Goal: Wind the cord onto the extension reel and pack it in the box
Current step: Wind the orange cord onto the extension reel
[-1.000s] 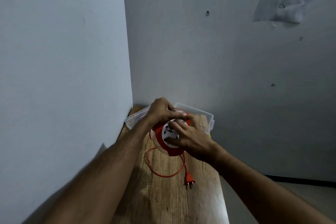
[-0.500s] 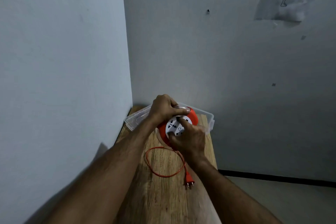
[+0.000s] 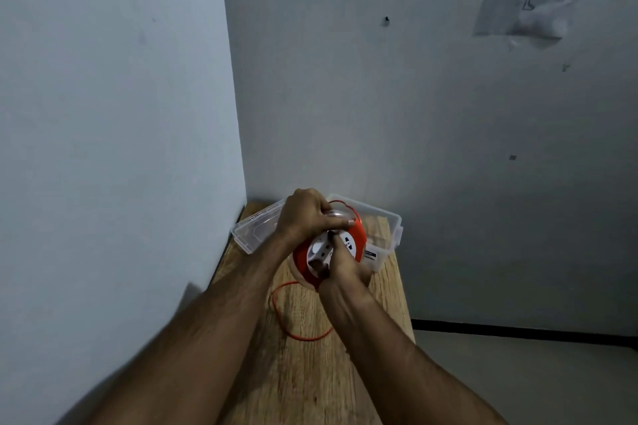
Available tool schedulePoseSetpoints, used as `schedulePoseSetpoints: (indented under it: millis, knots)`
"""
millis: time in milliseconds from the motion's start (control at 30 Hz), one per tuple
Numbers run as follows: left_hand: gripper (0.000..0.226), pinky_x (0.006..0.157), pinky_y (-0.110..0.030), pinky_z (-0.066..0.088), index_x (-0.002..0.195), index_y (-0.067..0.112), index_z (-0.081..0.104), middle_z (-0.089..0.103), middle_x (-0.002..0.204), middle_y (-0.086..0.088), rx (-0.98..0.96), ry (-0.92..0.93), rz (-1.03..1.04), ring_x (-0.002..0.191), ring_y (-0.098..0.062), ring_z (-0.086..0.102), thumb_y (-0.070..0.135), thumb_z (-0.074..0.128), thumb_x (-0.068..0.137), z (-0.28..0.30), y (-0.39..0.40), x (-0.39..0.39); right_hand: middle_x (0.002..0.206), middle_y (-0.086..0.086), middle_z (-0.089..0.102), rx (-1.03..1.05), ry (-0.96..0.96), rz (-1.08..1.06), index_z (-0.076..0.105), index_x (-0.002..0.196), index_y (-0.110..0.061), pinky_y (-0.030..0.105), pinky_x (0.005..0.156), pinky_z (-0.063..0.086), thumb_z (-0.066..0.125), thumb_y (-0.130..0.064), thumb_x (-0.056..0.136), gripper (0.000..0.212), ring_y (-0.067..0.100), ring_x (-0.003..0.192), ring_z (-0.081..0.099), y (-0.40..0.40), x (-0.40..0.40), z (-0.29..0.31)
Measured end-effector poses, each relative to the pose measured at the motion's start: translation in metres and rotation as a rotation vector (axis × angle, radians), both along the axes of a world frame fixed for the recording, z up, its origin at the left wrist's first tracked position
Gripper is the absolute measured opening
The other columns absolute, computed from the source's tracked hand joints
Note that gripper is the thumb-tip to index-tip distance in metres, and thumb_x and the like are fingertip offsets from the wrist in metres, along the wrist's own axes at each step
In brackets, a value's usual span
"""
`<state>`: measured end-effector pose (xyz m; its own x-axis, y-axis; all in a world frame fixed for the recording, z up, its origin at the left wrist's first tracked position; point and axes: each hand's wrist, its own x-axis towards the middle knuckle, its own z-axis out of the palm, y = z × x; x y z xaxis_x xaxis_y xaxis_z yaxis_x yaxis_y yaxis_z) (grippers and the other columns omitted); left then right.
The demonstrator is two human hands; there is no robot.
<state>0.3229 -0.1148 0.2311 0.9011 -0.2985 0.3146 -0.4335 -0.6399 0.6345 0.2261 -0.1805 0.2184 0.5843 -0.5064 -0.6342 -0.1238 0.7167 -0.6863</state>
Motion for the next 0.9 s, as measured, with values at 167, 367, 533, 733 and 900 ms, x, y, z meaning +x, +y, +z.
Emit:
schedulePoseSetpoints:
  millis: [167,367,533,733,900]
  knots:
    - [0.06,0.045,-0.018,0.031,0.041,0.022,0.053,0.051,0.04,0.007,-0.077,0.032,0.029,0.037,-0.003,0.046,0.066,0.085,0.065,0.0,0.006,0.007,0.103,0.006,0.071,-0.691,-0.17,0.153,0.06,0.106,-0.016,0.045,0.072,0.065,0.08,-0.019,0.085,0.029,0.019,0.086,0.073,-0.011,-0.014,-0.016]
    - [0.051,0.046,-0.013,0.033,0.059,0.018,0.075,0.062,0.047,0.007,-0.049,0.08,0.01,0.041,-0.001,0.054,0.068,0.083,0.067,0.006,0.014,0.009,0.121,0.009,0.07,-2.444,-0.66,0.733,0.063,0.12,-0.02,0.061,0.109,0.039,0.074,-0.024,0.084,0.038,0.03,0.132,0.051,-0.066,-0.017,-0.036]
    - [0.047,0.047,-0.017,0.038,0.063,0.018,0.078,0.067,0.052,0.006,-0.026,0.138,-0.045,0.043,-0.003,0.056,0.064,0.085,0.068,0.01,0.013,0.008,0.142,0.01,0.054,-2.669,-0.563,0.981,0.052,0.136,-0.031,0.065,0.116,0.023,0.085,-0.032,0.078,0.067,0.035,0.14,0.04,-0.082,-0.004,-0.021]
    - [0.058,0.051,-0.033,0.044,0.066,0.011,0.079,0.068,0.056,-0.008,0.026,0.14,-0.066,0.046,-0.014,0.056,0.069,0.078,0.063,0.007,0.01,0.007,0.132,0.014,0.059,-2.946,-0.625,0.91,0.053,0.137,-0.022,0.066,0.113,0.027,0.074,-0.025,0.084,0.057,0.038,0.132,0.047,-0.082,-0.002,-0.017]
    - [0.045,0.053,-0.036,0.05,0.072,0.011,0.081,0.067,0.056,-0.006,0.054,0.118,-0.081,0.051,-0.006,0.057,0.056,0.078,0.068,0.0,0.005,0.007,0.119,0.016,0.07,-3.072,-0.711,0.913,0.065,0.127,-0.018,0.058,0.117,0.029,0.076,-0.031,0.08,0.05,0.039,0.117,0.061,-0.08,0.01,-0.013]
